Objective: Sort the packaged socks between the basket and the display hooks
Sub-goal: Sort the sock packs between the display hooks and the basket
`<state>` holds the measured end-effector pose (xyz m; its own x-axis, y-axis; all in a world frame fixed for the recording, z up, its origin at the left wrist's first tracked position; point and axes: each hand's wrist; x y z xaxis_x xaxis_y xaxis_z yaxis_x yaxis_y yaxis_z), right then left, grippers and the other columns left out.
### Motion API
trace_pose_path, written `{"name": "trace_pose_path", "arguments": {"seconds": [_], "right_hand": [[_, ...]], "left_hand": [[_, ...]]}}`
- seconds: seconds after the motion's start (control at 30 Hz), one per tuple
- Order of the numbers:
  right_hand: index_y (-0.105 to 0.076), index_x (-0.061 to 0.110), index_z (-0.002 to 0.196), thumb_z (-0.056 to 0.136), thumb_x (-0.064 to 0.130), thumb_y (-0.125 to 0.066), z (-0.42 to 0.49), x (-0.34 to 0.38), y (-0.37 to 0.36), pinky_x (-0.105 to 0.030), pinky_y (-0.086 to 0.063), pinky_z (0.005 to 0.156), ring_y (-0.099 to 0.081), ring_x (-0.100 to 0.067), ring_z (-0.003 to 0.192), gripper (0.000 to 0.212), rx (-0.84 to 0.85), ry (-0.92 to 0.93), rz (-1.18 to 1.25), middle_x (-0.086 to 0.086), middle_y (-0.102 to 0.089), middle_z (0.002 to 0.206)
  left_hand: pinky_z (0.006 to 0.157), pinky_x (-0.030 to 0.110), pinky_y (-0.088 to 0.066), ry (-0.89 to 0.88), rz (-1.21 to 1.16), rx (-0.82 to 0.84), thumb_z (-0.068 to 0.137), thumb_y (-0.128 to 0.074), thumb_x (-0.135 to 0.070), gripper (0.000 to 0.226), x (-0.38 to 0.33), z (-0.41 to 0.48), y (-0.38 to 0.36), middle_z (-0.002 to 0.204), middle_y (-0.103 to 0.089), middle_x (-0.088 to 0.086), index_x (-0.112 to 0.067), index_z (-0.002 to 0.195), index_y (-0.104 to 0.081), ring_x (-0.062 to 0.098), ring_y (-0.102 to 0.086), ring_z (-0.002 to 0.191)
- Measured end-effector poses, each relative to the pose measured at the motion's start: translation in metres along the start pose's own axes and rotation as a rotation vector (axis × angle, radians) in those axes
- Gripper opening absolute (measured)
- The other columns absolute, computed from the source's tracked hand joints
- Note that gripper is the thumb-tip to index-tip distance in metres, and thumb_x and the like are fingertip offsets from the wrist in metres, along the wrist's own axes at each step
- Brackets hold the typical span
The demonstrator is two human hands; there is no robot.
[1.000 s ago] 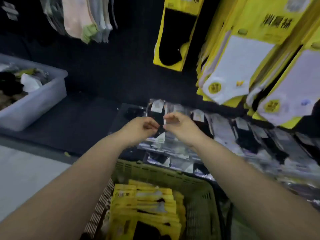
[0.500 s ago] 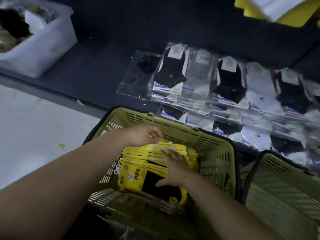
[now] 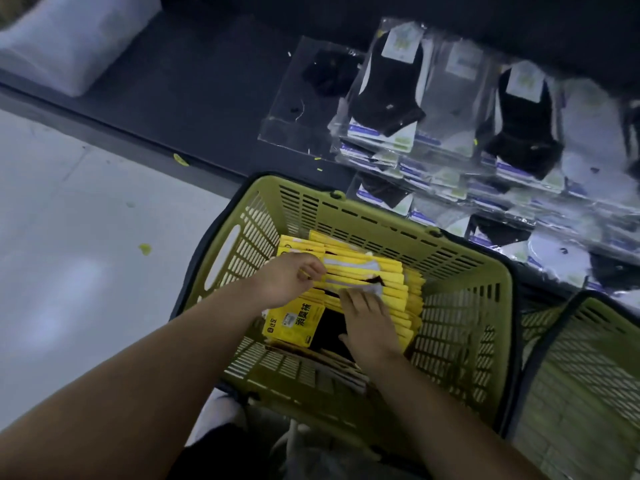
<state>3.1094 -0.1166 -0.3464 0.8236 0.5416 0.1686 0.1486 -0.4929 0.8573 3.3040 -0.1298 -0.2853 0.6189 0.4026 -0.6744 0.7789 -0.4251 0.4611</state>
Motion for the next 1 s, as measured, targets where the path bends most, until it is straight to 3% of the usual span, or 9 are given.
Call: {"name": "trace_pose_path", "arguments": {"seconds": [0.17,0.27,0.37,0.57,0.73,0.8,0.9,0.93,1.0], "right_hand": [[0.011,0.013,0.149,0.077,0.049,-0.07,0.014,0.012,0.0,-0.043,-0.018,0.113,-0.022,-0.03,0.136,0.114,0.021,-0.138,0.016,-0.011,-0.021,0.147],[0.002,0.013,0.149,0.068,0.054,-0.075,0.03,0.01,-0.003,-0.043,-0.016,0.111,-0.021,-0.032,0.132,0.12,-0.033,-0.141,0.003,-0.012,-0.017,0.144],[-0.014,0.013,0.145,0.062,0.056,-0.078,0.032,0.002,-0.005,-0.043,-0.01,0.114,-0.015,-0.031,0.138,0.113,-0.089,-0.068,-0.01,-0.01,-0.01,0.151],[-0.022,0.009,0.135,0.072,0.044,-0.076,0.019,0.0,0.006,-0.038,-0.035,0.101,-0.037,-0.031,0.125,0.09,-0.072,0.04,-0.046,-0.015,-0.038,0.136],[-0.03,0.027,0.144,0.068,0.047,-0.079,0.03,-0.011,0.038,-0.034,-0.043,0.087,-0.056,-0.029,0.113,0.093,0.12,0.057,0.018,-0.006,-0.058,0.126],[-0.041,0.028,0.14,0.067,0.043,-0.081,0.031,-0.025,0.055,-0.031,-0.05,0.083,-0.06,-0.026,0.107,0.085,0.2,-0.004,0.143,-0.005,-0.061,0.123],[-0.066,0.017,0.107,0.062,0.036,-0.085,0.031,-0.058,0.081,-0.034,-0.054,0.083,-0.064,-0.022,0.093,0.052,0.189,-0.106,0.412,-0.004,-0.068,0.105],[-0.069,0.018,0.102,0.062,0.031,-0.085,0.03,-0.068,0.088,-0.034,-0.055,0.082,-0.066,-0.02,0.09,0.046,0.172,-0.12,0.543,-0.002,-0.07,0.101],[-0.07,0.021,0.099,0.063,0.026,-0.085,0.027,-0.077,0.098,-0.03,-0.057,0.067,-0.069,-0.016,0.082,0.04,0.162,-0.138,0.82,0.003,-0.073,0.093]], "left_hand": [[0.081,0.023,-0.044,0.007,-0.012,-0.022,0.091,-0.056,0.0,0.03,0.007,0.002,0.001,0.118,-0.065,0.005,-0.013,0.117,-0.061,0.019,-0.059,0.107],[0.083,0.023,-0.043,-0.005,0.08,-0.006,0.088,-0.063,-0.002,0.035,0.011,0.012,0.011,0.122,-0.063,0.003,-0.016,0.12,-0.06,0.012,-0.054,0.105],[0.083,0.024,-0.045,0.008,0.142,-0.041,0.086,-0.066,-0.002,0.04,0.01,0.008,0.018,0.122,-0.062,0.001,-0.018,0.122,-0.059,0.012,-0.055,0.103],[0.082,0.023,-0.042,-0.012,0.168,-0.044,0.087,-0.067,-0.007,0.039,-0.003,-0.015,0.007,0.122,-0.06,0.0,-0.018,0.122,-0.058,0.013,-0.055,0.108],[0.087,0.023,-0.039,-0.009,0.126,-0.09,0.087,-0.067,-0.007,0.043,0.0,-0.013,0.011,0.129,-0.057,0.001,-0.017,0.127,-0.056,0.011,-0.05,0.114],[0.092,0.02,-0.036,-0.032,0.11,-0.218,0.091,-0.063,-0.015,0.043,0.0,-0.012,0.011,0.137,-0.051,0.003,-0.017,0.132,-0.051,0.011,-0.046,0.121],[0.1,0.028,-0.033,0.036,-0.276,-0.567,0.088,-0.062,-0.042,0.062,-0.002,-0.02,0.002,0.146,-0.042,0.0,-0.019,0.14,-0.039,0.015,-0.041,0.13],[0.103,0.033,-0.033,0.108,-0.452,-0.607,0.08,-0.064,-0.055,0.08,-0.003,-0.024,-0.004,0.149,-0.039,0.002,-0.018,0.144,-0.032,0.018,-0.039,0.132],[0.11,0.047,-0.031,0.264,-0.654,-0.492,0.059,-0.062,-0.074,0.113,-0.008,-0.034,-0.023,0.153,-0.034,0.007,-0.018,0.149,-0.021,0.028,-0.036,0.137]]}}
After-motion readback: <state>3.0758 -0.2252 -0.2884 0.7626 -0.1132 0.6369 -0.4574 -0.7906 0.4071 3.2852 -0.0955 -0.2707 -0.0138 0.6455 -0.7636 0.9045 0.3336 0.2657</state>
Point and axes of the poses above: each hand's wrist, its own z-axis towards the middle knuckle, its own y-axis out of the back of the hand, x = y × z
